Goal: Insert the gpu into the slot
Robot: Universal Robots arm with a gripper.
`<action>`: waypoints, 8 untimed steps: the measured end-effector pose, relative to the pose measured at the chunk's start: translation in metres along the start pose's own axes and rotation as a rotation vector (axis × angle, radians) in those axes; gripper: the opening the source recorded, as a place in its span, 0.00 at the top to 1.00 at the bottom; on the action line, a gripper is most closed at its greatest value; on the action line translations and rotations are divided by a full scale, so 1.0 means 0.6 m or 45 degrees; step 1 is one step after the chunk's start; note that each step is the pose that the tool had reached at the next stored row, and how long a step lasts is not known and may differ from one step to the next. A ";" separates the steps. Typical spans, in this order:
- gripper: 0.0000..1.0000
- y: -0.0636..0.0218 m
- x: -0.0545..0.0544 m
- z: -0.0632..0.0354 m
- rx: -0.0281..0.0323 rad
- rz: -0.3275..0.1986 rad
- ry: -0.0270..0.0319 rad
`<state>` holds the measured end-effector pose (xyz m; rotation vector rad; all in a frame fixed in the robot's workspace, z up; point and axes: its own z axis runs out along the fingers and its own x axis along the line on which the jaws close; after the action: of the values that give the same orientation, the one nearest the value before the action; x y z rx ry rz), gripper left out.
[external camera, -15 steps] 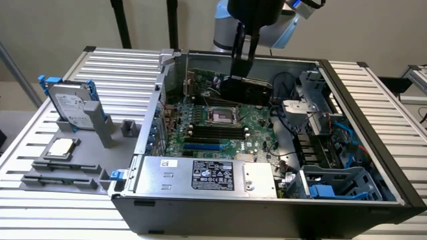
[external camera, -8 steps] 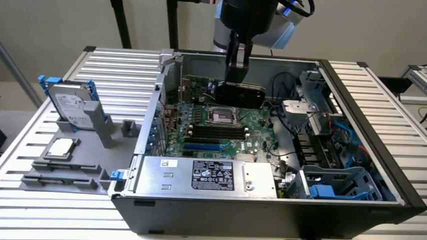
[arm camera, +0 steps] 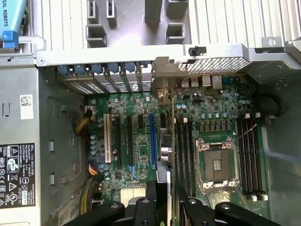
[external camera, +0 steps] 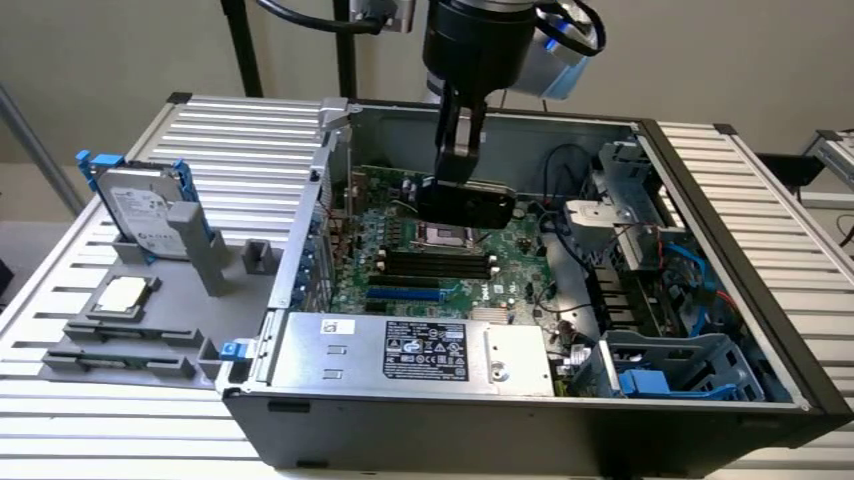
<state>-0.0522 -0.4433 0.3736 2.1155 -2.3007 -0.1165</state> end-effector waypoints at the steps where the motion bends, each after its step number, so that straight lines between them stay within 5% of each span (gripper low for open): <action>1: 0.74 0.002 0.002 0.003 0.0000 -0.002 -0.0006; 8: 0.74 0.009 0.016 0.024 -0.0007 -0.011 -0.0033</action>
<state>-0.0595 -0.4519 0.3591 2.1262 -2.2932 -0.1200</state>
